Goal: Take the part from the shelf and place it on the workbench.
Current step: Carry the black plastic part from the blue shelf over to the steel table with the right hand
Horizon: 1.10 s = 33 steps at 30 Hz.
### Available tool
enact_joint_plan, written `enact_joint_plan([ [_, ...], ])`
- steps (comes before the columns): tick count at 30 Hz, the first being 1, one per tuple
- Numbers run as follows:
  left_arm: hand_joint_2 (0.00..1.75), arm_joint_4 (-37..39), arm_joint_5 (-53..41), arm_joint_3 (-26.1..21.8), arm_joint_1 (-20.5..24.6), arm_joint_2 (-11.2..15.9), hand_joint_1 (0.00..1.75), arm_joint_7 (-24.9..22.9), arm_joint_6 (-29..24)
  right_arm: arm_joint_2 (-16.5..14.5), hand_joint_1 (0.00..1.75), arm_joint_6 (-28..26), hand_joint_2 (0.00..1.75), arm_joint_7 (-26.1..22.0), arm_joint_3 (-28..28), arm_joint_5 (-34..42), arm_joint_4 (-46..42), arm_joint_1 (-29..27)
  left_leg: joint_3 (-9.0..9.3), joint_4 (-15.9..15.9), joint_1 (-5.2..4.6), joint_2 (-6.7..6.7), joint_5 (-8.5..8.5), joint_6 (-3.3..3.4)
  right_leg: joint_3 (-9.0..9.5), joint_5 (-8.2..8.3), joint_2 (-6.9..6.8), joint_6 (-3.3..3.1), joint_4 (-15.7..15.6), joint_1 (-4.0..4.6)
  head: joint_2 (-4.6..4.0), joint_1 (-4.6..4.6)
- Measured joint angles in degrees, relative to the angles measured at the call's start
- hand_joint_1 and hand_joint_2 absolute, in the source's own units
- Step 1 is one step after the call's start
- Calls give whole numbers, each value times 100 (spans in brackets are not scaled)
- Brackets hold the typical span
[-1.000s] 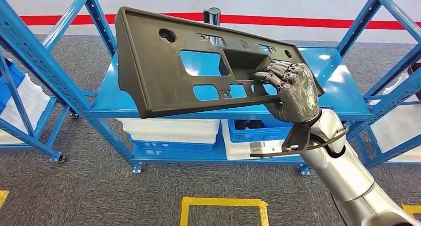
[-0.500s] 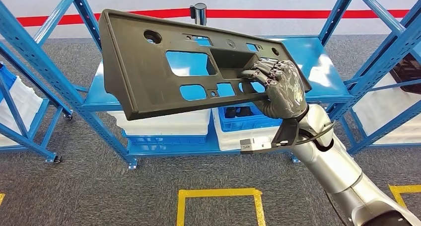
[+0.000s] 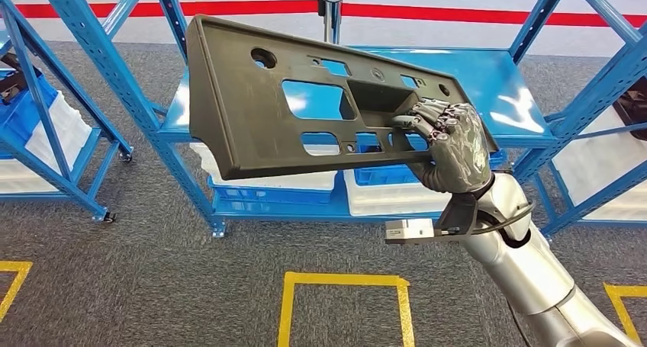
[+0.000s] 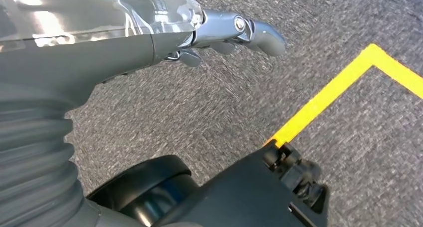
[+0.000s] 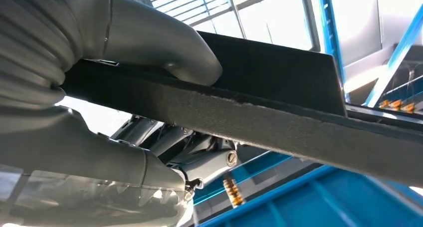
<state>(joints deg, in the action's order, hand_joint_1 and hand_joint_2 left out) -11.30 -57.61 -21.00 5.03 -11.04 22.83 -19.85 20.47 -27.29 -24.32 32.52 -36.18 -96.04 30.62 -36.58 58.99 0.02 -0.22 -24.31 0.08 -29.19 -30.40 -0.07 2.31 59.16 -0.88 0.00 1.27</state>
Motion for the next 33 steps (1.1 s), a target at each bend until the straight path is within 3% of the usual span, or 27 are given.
enact_joint_plan([
  [2, 175, 0, 0, 0, -4, 0, 0, 0, 0, 7, 175, -6, 175, -1, -8, 3, -4, -17, -37, -2, -6, -2, 86, -67, 56, -37, 10, -54, -165, 24, 0, -14],
  [4, 175, 1, 0, 0, -12, 4, 0, -1, 1, 13, 175, -15, 175, -3, -9, -2, -5, -43, -88, 64, 6, -11, 11, -119, -42, 39, 1, -132, -158, -12, 0, -39],
  [6, 175, 2, 0, 0, -13, 9, 0, 4, 3, 15, 175, -38, 175, -10, -22, -21, -12, -82, -223, 489, 22, -20, -417, -152, -161, 143, -12, -210, -166, -45, 0, -105],
  [8, 175, 2, 0, 0, -6, 10, 0, 9, 4, 17, 175, -67, 175, -22, -59, -48, -21, -147, -388, 1251, 29, -19, -915, -176, -283, 240, -17, -241, -158, -32, 0, -179],
  [9, 175, 2, -2, 0, -1, 11, 0, 9, 4, 18, 175, -80, 175, -30, -77, -61, -26, -184, -412, 1559, 32, -19, -1027, -185, -344, 288, -20, -245, -152, -28, 0, -204],
  [10, 175, 2, -5, 0, 0, 14, 0, 8, 5, 18, 175, -91, 175, -37, -89, -71, -30, -219, -361, 1695, 36, -19, -1017, -189, -407, 333, -21, -245, -143, -26, 0, -225],
  [11, 175, 2, -11, 0, 0, 19, 0, 7, 6, 18, 175, -100, 175, -45, -97, -79, -38, -253, -212, 1612, 42, -19, -907, -190, -470, 376, -21, -241, -132, -25, 0, -245],
  [13, 175, 2, -29, 1, 7, 32, 0, 4, 9, 19, 175, -114, 175, -66, -126, -92, -73, -308, 314, 900, 53, -19, -642, -181, -572, 448, -19, -214, -104, -28, 0, -284],
  [15, 175, 1, -49, 4, 26, 42, 0, 3, 12, 23, 175, -143, 175, -83, -176, -109, -130, -350, 771, 147, 38, -25, -612, -162, -640, 516, -19, -156, -77, -18, 0, -305],
  [16, 175, 0, -57, 5, 34, 46, 0, 3, 13, 23, 175, -158, 175, -87, -195, -118, -154, -365, 854, -31, 28, -30, -654, -151, -666, 554, -21, -122, -72, -12, 0, -306],
  [18, 175, 1, -67, 9, 33, 54, 0, 1, 14, 26, 175, -182, 175, -91, -223, -135, -193, -406, 826, -102, 11, -34, -648, -90, -711, 628, -24, -51, -73, -12, 0, -298],
  [19, 175, 1, -69, 12, 30, 57, 0, -1, 16, 27, 175, -192, 175, -92, -237, -139, -207, -439, 787, -106, 13, -26, -611, -44, -741, 598, -23, -21, -48, -18, 0, -299],
  [21, 175, 1, -79, 27, 30, 69, 0, -1, 23, 36, 175, -208, 175, -95, -275, -145, -234, -512, 692, -117, 21, -5, -512, 56, -858, 287, -19, 12, 227, -26, 0, -264],
  [23, 175, 0, -96, 43, 37, 79, 0, 1, 35, 44, 175, -228, 175, -95, -321, -145, -263, -580, 558, -105, 14, 6, -412, 101, -1076, -228, -18, 20, 916, -29, 0, -188],
  [24, 175, 0, -104, 49, 37, 81, 0, 1, 44, 47, 175, -239, 175, -95, -341, -145, -273, -618, 483, -97, 11, 11, -362, 105, -1159, -390, -18, 23, 1266, -30, 0, -150],
  [25, 175, 0, -112, 55, 37, 83, 0, 1, 52, 49, 175, -250, 175, -95, -359, -145, -280, -658, 407, -85, 10, 16, -315, 105, -1179, -438, -18, 26, 1498, -30, 0, -115],
  [26, 175, 0, -116, 64, 36, 85, 0, 2, 60, 50, 175, -259, 175, -96, -373, -145, -284, -692, 335, -68, 11, 19, -274, 98, -1097, -358, -18, 28, 1517, -31, 0, -85],
  [27, 175, 0, -122, 75, 36, 85, 0, 3, 64, 51, 175, -263, 175, -97, -386, -145, -287, -716, 269, -47, 13, 22, -240, 85, -909, -205, -18, 28, 1318, -32, 0, -57],
  [28, 175, 0, -127, 85, 37, 85, 0, 5, 66, 53, 175, -264, 175, -98, -400, -145, -294, -729, 213, -22, 16, 22, -211, 67, -645, -58, -18, 25, 964, -33, 0, -34],
  [30, 175, -1, -134, 94, 43, 85, 0, 10, 66, 58, 175, -267, 175, -99, -431, -145, -319, -737, 120, 29, 3, 20, -156, 12, -140, 29, -11, 2, 205, -15, 0, -2],
  [31, 175, -2, -137, 95, 47, 85, 0, 12, 66, 61, 175, -269, 175, -99, -446, -145, -331, -744, 89, 44, -4, 19, -122, -21, -16, 0, -5, -13, -12, -4, 0, -1],
  [33, 175, -2, -138, 96, 52, 86, 0, 14, 69, 64, 175, -272, 175, -101, -469, -145, -341, -775, 50, 46, -6, 16, -48, -92, -18, -19, 7, -63, -103, 8, 0, -21],
])
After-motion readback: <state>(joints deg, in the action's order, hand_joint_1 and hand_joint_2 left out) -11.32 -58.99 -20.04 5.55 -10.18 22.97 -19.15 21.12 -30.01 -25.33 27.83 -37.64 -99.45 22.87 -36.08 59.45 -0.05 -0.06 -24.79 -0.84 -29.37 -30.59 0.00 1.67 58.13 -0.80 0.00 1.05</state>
